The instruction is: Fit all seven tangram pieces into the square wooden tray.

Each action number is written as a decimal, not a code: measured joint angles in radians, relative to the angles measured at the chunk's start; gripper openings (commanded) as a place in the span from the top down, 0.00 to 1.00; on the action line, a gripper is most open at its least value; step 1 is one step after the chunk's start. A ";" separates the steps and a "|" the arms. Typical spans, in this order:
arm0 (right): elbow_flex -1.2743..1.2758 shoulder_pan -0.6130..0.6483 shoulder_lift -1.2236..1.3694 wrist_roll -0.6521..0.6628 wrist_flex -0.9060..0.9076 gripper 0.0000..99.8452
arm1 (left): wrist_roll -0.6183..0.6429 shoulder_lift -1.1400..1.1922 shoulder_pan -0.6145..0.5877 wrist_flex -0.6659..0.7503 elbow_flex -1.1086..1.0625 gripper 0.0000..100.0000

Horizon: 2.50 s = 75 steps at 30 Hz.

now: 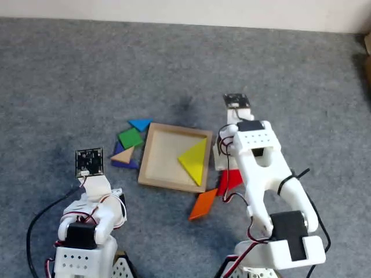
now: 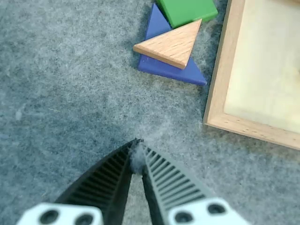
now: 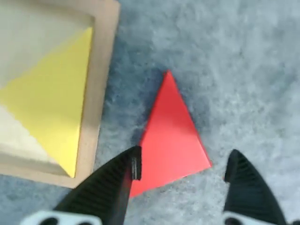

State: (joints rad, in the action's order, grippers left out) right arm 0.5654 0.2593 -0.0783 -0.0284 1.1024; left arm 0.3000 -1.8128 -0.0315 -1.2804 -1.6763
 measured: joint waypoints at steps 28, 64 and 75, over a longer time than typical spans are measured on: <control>0.095 0.028 0.100 -0.032 -0.110 0.82 | 0.000 0.000 0.000 0.000 0.000 0.99; 0.219 -0.126 -0.176 0.141 -0.109 0.89 | 0.000 0.000 0.000 0.000 0.000 0.99; 0.163 -0.204 -0.176 0.176 0.003 0.91 | 0.000 0.000 0.000 0.000 0.000 0.99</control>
State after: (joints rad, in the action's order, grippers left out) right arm 0.7281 0.0552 -0.2547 0.1481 1.1055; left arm 0.3000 -1.8128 -0.0315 -1.2804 -1.6763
